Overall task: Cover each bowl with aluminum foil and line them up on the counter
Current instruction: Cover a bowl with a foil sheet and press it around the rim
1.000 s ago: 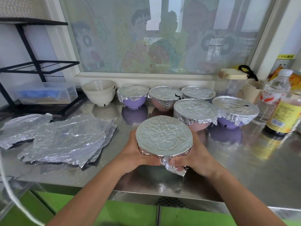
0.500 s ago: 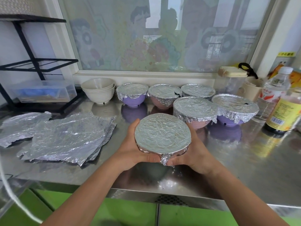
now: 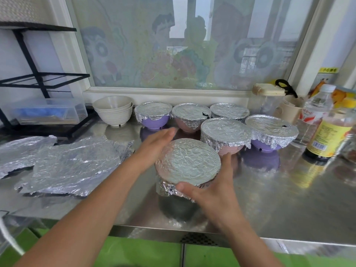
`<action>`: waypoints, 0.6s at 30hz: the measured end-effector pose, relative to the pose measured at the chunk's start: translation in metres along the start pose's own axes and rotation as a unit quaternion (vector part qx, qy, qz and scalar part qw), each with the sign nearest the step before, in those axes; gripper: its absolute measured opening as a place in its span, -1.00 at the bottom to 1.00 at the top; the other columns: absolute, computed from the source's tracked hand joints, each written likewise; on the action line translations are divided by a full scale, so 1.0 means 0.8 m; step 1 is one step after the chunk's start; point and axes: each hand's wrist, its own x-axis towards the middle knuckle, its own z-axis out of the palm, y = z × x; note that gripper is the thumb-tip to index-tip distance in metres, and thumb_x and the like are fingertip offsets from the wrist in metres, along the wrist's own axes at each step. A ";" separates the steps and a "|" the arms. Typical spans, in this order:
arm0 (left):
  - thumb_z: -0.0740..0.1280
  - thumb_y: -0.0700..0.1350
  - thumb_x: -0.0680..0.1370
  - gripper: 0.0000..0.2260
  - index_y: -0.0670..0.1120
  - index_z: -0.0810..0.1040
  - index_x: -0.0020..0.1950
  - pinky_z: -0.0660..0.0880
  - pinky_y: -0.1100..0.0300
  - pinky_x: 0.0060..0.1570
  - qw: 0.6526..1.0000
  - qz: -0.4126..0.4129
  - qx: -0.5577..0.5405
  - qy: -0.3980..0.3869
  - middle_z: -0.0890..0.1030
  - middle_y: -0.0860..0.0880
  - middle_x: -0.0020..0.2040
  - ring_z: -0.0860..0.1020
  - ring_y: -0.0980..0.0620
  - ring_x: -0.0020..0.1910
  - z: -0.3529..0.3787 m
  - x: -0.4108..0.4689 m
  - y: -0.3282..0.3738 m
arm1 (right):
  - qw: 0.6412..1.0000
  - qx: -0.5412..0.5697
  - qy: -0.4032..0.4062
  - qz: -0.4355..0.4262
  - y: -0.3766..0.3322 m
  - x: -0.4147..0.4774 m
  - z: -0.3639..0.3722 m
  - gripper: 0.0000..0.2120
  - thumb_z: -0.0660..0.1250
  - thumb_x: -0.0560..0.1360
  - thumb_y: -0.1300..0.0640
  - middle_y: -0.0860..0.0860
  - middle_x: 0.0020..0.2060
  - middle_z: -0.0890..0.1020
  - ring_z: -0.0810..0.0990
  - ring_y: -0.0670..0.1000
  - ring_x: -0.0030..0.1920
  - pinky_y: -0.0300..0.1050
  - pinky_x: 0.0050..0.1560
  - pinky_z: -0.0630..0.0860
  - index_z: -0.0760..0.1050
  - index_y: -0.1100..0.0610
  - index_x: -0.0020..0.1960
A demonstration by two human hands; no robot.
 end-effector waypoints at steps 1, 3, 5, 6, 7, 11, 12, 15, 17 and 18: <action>0.34 0.33 0.40 -0.44 0.04 0.56 0.29 0.36 0.18 0.31 1.000 -0.008 -0.012 -0.018 0.58 0.15 0.24 0.52 0.23 0.22 0.006 0.001 0.004 | 1.000 0.011 0.019 0.000 0.000 0.002 0.007 0.23 0.58 0.03 -0.40 -0.07 0.41 0.36 0.34 -0.02 0.44 0.08 0.42 0.33 0.08 -0.04 0.52; 0.35 0.23 0.37 -0.56 0.02 0.63 0.15 0.44 0.19 0.19 0.998 -0.024 -0.050 -0.016 0.66 0.09 0.10 0.60 0.18 0.11 0.015 0.002 0.001 | 0.998 0.018 0.055 0.008 -0.002 0.006 0.018 0.08 0.47 0.17 -0.44 -0.09 0.40 0.34 0.31 -0.01 0.44 0.06 0.44 0.30 0.12 -0.04 0.51; 0.34 0.14 0.40 -0.71 0.04 0.65 0.03 0.48 0.19 0.15 0.998 -0.015 -0.064 0.017 0.70 0.07 0.00 0.63 0.14 0.05 0.021 -0.001 -0.005 | 0.996 0.035 0.081 0.031 -0.003 0.010 0.023 -0.03 0.40 0.26 -0.44 -0.22 0.37 0.33 0.33 -0.03 0.42 0.06 0.42 0.33 0.14 -0.04 0.51; 0.35 0.08 0.46 -0.81 0.05 0.65 -0.02 0.50 0.22 0.10 0.997 -0.011 -0.069 0.044 0.70 0.09 -0.06 0.63 0.15 -0.01 0.025 -0.003 -0.007 | 0.993 0.056 0.090 0.043 -0.002 0.014 0.024 -0.10 0.39 0.32 -0.39 -0.25 0.37 0.33 0.35 -0.04 0.41 0.04 0.41 0.34 0.15 -0.05 0.51; 0.35 0.00 0.53 -0.90 0.05 0.65 -0.06 0.51 0.23 0.03 0.994 -0.011 -0.077 0.072 0.70 0.10 -0.13 0.63 0.16 -0.07 0.028 -0.004 -0.011 | 0.991 0.069 0.098 0.055 -0.001 0.018 0.024 -0.19 0.38 0.41 -0.29 -0.21 0.39 0.35 0.36 -0.06 0.39 -0.02 0.42 0.32 0.16 -0.02 0.52; 0.27 -0.08 0.63 -0.75 -0.13 0.60 -0.20 0.45 0.14 -0.13 0.985 0.016 0.003 0.172 0.59 0.07 -0.29 0.48 0.10 -0.25 0.041 -0.010 -0.026 | 0.980 0.122 0.104 0.121 0.003 0.031 0.020 -0.50 0.25 0.62 0.03 0.01 0.41 0.42 0.40 0.00 0.38 -0.01 0.44 0.30 0.25 0.08 0.51; 0.25 -0.07 0.62 -0.72 -0.16 0.54 -0.24 0.39 0.13 -0.18 0.982 0.023 0.030 0.187 0.51 0.10 -0.35 0.42 0.10 -0.29 0.043 -0.014 -0.029 | 0.975 0.145 0.102 0.137 0.004 0.035 0.017 -0.55 0.24 0.62 0.04 0.02 0.37 0.47 0.46 0.02 0.34 0.03 0.41 0.35 0.30 0.06 0.48; 0.19 -0.03 0.55 -0.75 -0.12 0.38 -0.28 0.35 0.07 -0.20 0.979 0.028 0.054 0.193 0.40 0.12 -0.39 0.35 0.04 -0.32 0.045 -0.028 -0.024 | 0.975 0.147 0.064 0.155 -0.007 0.039 -0.004 -0.75 0.23 0.62 0.06 -0.05 0.04 0.61 0.61 -0.20 -0.01 -0.32 0.09 0.51 0.44 0.09 0.28; 0.22 -0.07 0.59 -0.83 -0.07 0.45 -0.18 0.41 0.03 -0.06 0.972 0.042 0.127 0.193 0.51 0.05 -0.22 0.47 -0.01 -0.18 0.041 -0.034 -0.012 | 0.984 0.085 0.081 0.137 -0.012 0.034 -0.021 -0.97 0.19 0.64 0.08 -0.18 -0.19 0.52 0.56 -0.24 -0.26 -0.47 -0.21 0.42 0.39 0.03 0.05; 0.23 -0.08 0.61 -0.88 -0.06 0.51 -0.09 0.41 0.05 0.04 0.958 0.062 0.192 0.203 0.56 0.03 -0.10 0.52 -0.03 -0.05 0.036 -0.034 -0.006 | 0.986 0.060 0.100 0.122 -0.015 0.029 -0.025 -0.96 0.19 0.64 0.07 -0.22 -0.17 0.50 0.55 -0.24 -0.20 -0.46 -0.16 0.40 0.38 0.02 0.05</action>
